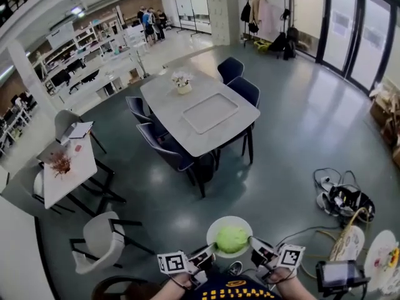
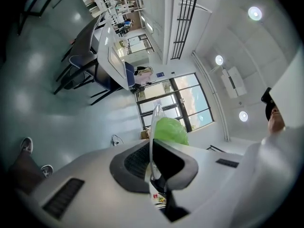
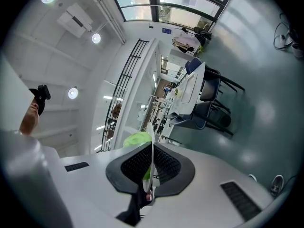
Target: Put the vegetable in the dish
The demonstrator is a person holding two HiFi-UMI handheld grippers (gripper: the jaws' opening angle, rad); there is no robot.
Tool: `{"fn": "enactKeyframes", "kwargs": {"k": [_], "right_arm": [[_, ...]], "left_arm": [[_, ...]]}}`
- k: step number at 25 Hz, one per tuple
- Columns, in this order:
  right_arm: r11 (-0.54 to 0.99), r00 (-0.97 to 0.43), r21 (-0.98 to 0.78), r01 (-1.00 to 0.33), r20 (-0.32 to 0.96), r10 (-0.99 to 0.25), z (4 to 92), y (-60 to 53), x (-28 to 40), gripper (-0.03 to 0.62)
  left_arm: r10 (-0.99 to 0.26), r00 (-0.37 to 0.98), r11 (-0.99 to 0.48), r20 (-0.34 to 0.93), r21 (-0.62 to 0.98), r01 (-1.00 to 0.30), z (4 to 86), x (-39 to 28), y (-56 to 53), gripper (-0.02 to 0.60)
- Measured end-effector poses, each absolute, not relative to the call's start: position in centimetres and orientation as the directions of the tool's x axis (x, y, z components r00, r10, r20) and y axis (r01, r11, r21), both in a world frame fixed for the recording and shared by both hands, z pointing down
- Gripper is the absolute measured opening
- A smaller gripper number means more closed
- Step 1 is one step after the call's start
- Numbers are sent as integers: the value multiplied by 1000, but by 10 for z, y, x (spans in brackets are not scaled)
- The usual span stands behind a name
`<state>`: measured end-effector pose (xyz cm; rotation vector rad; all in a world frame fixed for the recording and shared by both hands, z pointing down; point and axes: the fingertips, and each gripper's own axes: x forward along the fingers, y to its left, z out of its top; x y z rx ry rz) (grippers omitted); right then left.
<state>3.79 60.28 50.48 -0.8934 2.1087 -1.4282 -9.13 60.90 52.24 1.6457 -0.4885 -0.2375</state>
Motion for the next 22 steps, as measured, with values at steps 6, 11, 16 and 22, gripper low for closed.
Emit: {"fn": "enactKeyframes", "kwargs": {"k": [6, 11, 16, 22], "right_arm": [[256, -697, -931, -259, -3, -717, 506, 581, 41, 14], [208, -668, -931, -301, 50, -742, 516, 553, 54, 14], [219, -630, -928, -301, 22, -776, 508, 510, 66, 14], [225, -604, -899, -376, 54, -795, 492, 446, 69, 14]], "left_arm": [[-442, 885, -131, 148, 965, -227, 530, -92, 585, 11], [-424, 894, -76, 144, 978, -194, 533, -82, 555, 11], [-376, 924, -176, 76, 973, -152, 525, -64, 501, 11], [-346, 937, -218, 43, 968, -125, 510, -64, 432, 11]]}}
